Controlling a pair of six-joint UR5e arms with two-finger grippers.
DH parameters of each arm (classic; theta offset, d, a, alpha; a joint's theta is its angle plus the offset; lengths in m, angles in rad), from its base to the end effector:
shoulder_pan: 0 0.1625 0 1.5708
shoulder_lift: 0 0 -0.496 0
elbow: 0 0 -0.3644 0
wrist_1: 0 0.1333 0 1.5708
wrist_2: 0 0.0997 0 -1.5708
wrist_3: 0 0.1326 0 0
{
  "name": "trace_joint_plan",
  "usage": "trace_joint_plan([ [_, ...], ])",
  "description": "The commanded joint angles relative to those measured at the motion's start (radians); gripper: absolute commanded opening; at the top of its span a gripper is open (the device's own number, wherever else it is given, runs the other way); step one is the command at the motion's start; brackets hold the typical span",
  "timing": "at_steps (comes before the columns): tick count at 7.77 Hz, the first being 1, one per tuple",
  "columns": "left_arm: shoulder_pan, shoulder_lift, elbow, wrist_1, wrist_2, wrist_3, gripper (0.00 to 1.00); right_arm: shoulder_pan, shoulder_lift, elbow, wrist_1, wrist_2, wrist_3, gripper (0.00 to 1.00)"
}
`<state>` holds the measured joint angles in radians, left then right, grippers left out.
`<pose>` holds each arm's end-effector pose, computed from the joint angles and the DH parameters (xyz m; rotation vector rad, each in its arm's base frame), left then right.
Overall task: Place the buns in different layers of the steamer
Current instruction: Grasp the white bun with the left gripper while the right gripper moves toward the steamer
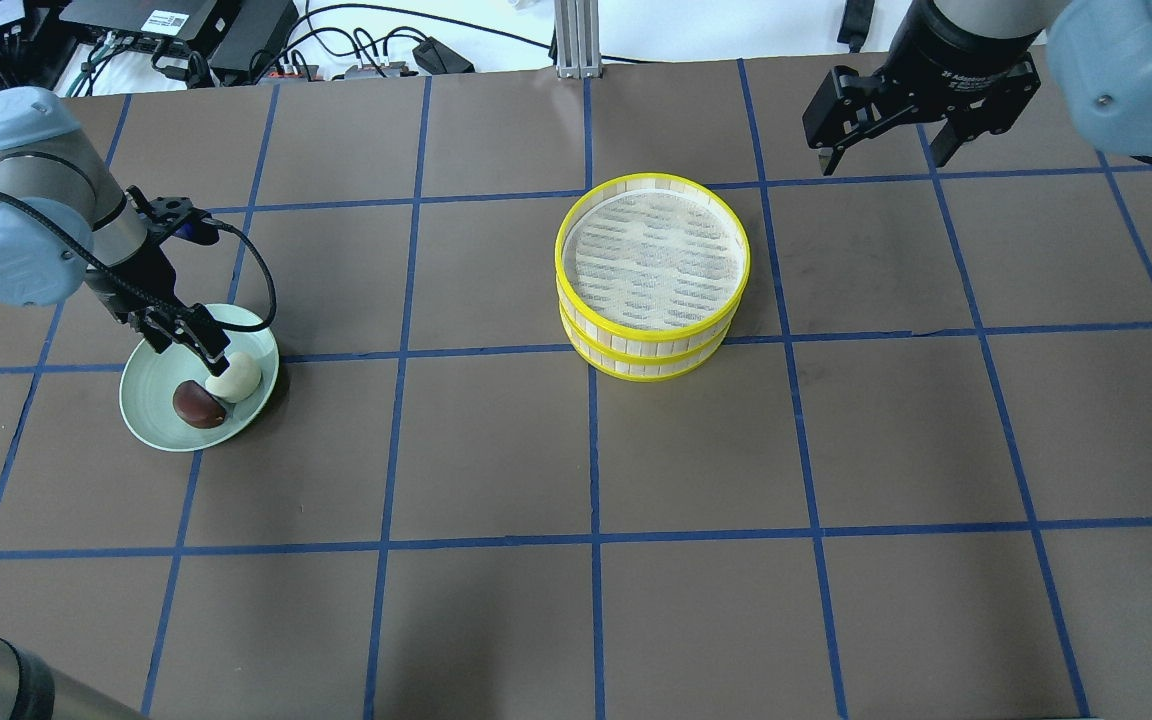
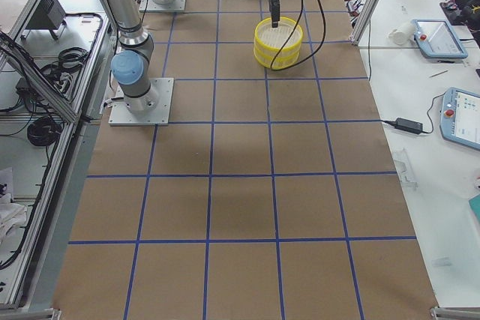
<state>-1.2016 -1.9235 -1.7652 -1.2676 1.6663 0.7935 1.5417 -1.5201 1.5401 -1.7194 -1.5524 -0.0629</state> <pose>0.0850 -0.5541 0.2862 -0.6623 -2.9896 -0.3940 0.1210 -0.5091 0.5319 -0.0546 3.1222 -0.2022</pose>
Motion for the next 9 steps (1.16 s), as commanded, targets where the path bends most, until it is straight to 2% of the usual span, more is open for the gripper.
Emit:
trace_joint_plan([
  [1, 0.001, -0.026, 0.0, 0.031, 0.0, 0.032, 1.0, 0.0, 0.0, 0.0, -0.002, 0.0, 0.0, 1.0],
  [3, 0.001, -0.064, -0.002, 0.076, -0.014, 0.059, 1.0, 0.0, 0.0, 0.0, 0.0, 0.0, 0.0, 1.0],
  [7, 0.001, -0.078, -0.008, 0.074, -0.057, 0.059, 1.0, 0.0, 0.003, 0.0, -0.003, 0.003, -0.002, 1.0],
  [9, 0.001, -0.086, -0.02, 0.074, -0.063, 0.059, 0.93, 0.002, 0.009, 0.008, -0.003, 0.014, 0.015, 1.0],
])
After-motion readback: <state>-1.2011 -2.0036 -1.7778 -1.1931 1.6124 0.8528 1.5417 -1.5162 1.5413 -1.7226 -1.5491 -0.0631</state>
